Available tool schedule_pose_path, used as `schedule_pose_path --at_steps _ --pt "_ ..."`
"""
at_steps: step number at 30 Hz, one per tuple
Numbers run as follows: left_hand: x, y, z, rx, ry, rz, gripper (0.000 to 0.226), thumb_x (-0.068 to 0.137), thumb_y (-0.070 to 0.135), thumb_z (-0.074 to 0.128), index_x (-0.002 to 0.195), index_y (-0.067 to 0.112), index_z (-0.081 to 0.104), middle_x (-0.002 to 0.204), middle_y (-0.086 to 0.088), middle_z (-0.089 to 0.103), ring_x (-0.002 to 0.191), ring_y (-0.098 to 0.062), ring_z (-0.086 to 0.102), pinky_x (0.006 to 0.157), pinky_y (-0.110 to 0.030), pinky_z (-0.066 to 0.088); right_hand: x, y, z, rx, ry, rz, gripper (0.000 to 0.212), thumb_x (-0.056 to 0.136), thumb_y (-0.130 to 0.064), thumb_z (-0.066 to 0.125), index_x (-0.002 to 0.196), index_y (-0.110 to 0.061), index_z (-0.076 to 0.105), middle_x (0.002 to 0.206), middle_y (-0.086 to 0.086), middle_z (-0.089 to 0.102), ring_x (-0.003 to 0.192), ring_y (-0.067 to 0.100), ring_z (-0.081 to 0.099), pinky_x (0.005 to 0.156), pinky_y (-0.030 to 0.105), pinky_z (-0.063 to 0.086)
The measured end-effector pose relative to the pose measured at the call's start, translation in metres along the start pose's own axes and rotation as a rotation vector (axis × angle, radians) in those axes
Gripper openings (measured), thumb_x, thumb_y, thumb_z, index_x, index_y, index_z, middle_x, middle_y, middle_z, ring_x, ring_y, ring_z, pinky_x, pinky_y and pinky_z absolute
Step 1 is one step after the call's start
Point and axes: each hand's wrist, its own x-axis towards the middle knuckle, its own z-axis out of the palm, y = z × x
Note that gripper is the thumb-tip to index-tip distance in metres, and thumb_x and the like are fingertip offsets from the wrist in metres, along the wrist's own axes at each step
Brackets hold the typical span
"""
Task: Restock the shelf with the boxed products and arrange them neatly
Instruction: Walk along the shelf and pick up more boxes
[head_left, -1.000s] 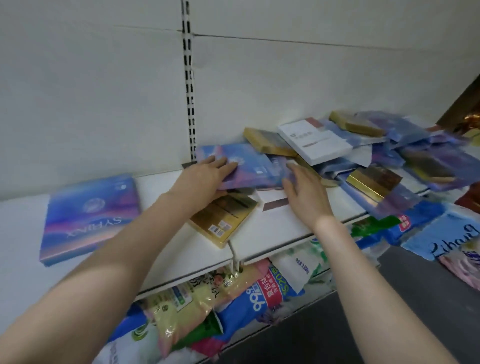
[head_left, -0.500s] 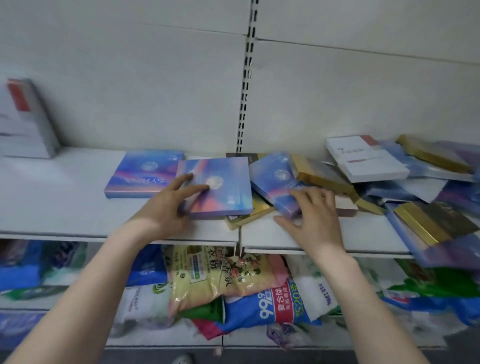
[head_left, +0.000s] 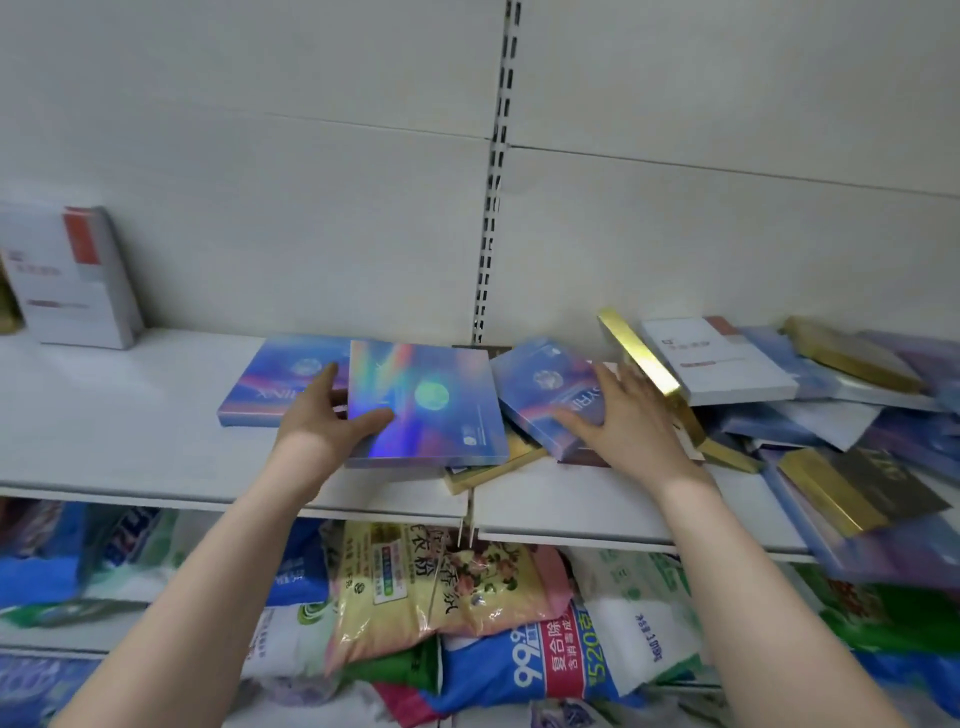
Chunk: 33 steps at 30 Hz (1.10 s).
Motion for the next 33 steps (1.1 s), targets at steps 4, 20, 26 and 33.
schedule_pose_path --at_steps 4,20,26,33 --pt "0.002 0.008 -0.013 -0.318 0.137 0.022 0.076 0.079 0.013 0.077 0.144 0.014 0.037 0.116 -0.014 0.061 0.093 -0.028 0.062 0.08 -0.035 0.051 -0.004 -0.028 0.005 0.023 -0.152 -0.105 0.089 0.077 -0.08 0.048 0.146 -0.025 0.043 0.155 0.001 0.035 0.144 0.021 0.025 0.117 0.036 0.022" --pt "-0.014 -0.019 -0.064 -0.291 0.166 0.041 0.047 0.077 0.008 0.078 0.12 0.007 0.058 0.09 -0.009 0.065 0.066 -0.016 0.063 0.055 -0.018 0.052 -0.024 -0.093 0.035 -0.005 -0.108 0.06 0.096 0.083 -0.082 0.031 0.151 -0.014 0.03 0.148 0.016 0.043 0.135 0.035 0.034 0.109 0.043 0.028" --pt "-0.012 -0.014 -0.07 -0.384 0.253 0.026 0.059 0.062 0.014 0.089 0.113 0.018 0.059 0.097 -0.012 0.068 0.078 -0.026 0.066 0.071 -0.038 0.058 0.011 -0.095 0.038 0.048 -0.175 0.172 0.081 0.079 -0.081 0.045 0.108 -0.007 0.061 0.115 0.013 0.066 0.11 0.037 0.055 0.091 0.041 0.041" --pt "0.03 0.016 -0.105 -0.403 0.313 0.186 0.048 0.071 0.01 0.083 0.111 0.022 0.062 0.095 -0.004 0.069 0.072 -0.011 0.065 0.064 -0.026 0.054 0.047 -0.108 0.025 0.333 -0.133 0.229 0.073 0.08 -0.057 0.07 0.131 -0.011 0.046 0.129 0.01 0.059 0.117 0.031 0.056 0.095 0.041 0.047"
